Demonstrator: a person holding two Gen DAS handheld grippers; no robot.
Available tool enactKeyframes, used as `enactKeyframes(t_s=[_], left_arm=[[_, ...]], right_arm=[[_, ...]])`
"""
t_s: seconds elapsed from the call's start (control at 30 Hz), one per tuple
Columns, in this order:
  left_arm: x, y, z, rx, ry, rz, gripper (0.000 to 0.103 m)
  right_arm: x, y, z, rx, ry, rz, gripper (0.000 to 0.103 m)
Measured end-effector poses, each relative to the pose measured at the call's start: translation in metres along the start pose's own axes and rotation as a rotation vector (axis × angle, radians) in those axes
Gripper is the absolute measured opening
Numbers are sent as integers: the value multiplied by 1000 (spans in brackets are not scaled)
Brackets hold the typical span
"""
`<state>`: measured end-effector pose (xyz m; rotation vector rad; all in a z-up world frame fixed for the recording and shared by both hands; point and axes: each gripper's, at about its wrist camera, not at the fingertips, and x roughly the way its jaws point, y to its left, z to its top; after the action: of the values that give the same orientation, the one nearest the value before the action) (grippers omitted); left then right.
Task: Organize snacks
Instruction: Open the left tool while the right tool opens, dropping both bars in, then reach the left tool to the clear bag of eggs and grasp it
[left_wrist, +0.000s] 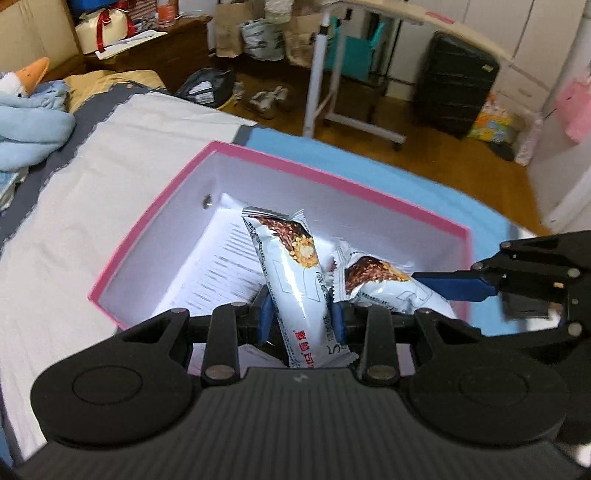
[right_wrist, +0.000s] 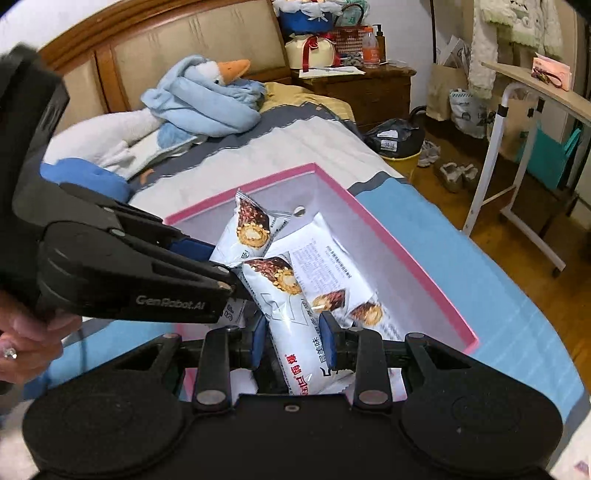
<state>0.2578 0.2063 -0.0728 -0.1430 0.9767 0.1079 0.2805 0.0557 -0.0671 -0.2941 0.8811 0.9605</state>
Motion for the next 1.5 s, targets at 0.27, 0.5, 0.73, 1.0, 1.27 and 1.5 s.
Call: enactKeyframes(t_s=[0.27, 0.5, 0.73, 1.0, 1.27, 1.5], left_arm=[[22, 7, 5, 9, -18, 81, 47], [-11, 2, 0, 60, -49, 66, 53], [-61, -20, -9, 112, -83, -47, 61], [-108, -65, -26, 276, -129, -108, 67], [-125, -120, -52, 371, -162, -225, 88], [-93, -191, -90, 449, -71, -265, 89]], right_arm=[[27, -6, 6, -87, -37, -83, 53], [-12, -12, -10, 7, -92, -91, 53], [-88, -10, -50, 122, -129, -96, 54], [-168, 5, -96, 123, -122, -168, 58], [-225, 9, -151, 150, -166, -273, 71], [-224, -5, -214, 258, -175, -331, 74]])
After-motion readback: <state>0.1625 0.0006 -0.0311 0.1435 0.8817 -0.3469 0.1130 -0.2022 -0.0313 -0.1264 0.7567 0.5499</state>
